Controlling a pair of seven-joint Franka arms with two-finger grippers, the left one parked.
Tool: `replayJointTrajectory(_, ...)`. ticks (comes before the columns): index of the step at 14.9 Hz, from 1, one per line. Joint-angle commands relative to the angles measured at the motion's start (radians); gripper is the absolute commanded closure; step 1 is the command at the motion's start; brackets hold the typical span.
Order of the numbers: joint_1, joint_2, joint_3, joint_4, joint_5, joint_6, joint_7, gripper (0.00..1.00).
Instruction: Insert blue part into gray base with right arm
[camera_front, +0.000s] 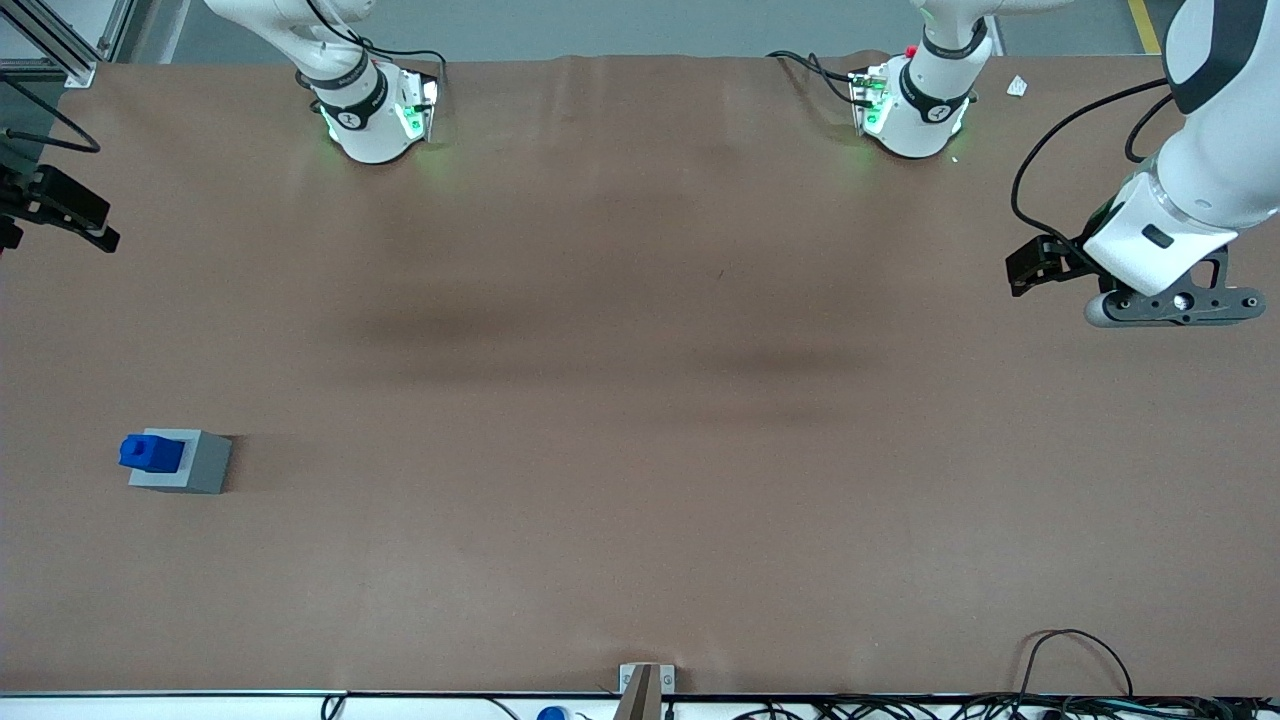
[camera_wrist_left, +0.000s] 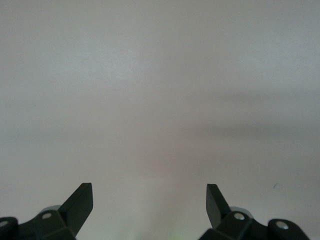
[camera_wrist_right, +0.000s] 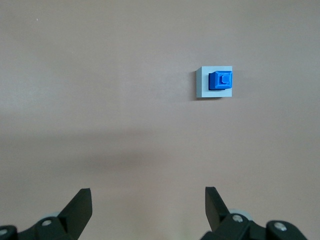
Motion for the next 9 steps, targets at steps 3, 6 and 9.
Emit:
replayJointTrajectory(3,-0.028,-0.015,0.023,-0.007,0.006,0.002,0.007,0.0)
replayJointTrajectory(6,-0.037,-0.013,0.023,-0.005,0.004,-0.001,0.004,0.0)
replayJointTrajectory(9,-0.034,-0.013,0.023,-0.005,0.004,-0.006,0.009,0.0)
